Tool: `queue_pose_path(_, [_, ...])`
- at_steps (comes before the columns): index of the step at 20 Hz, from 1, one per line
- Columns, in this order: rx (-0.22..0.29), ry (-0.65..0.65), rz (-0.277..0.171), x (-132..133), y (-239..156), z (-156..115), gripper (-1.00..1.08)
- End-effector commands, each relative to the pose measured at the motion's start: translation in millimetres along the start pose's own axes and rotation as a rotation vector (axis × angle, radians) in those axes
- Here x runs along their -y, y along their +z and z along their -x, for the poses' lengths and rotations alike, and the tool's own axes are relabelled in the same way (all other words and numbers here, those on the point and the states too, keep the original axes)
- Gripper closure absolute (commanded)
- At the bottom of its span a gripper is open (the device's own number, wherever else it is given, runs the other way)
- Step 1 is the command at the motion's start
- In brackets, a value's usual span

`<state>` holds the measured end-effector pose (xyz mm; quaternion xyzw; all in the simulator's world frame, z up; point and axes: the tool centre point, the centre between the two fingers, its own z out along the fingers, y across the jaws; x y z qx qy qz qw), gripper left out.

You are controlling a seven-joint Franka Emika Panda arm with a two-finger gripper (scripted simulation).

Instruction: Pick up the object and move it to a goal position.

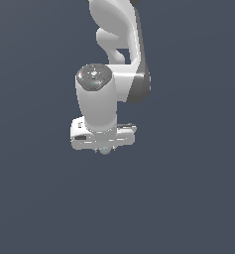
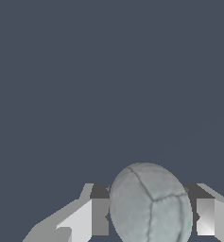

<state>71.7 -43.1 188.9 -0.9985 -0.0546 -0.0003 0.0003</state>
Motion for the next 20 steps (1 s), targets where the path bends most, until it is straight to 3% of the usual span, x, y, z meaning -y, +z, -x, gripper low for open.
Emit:
queue_pose_path(1, [0.000,-0.001,0.000,-9.5,-12.5,-9.3,1.08])
queue_pose_path(20, [0.001,-0.001,0.000,-37.1,-47.7,-38.6,1.08])
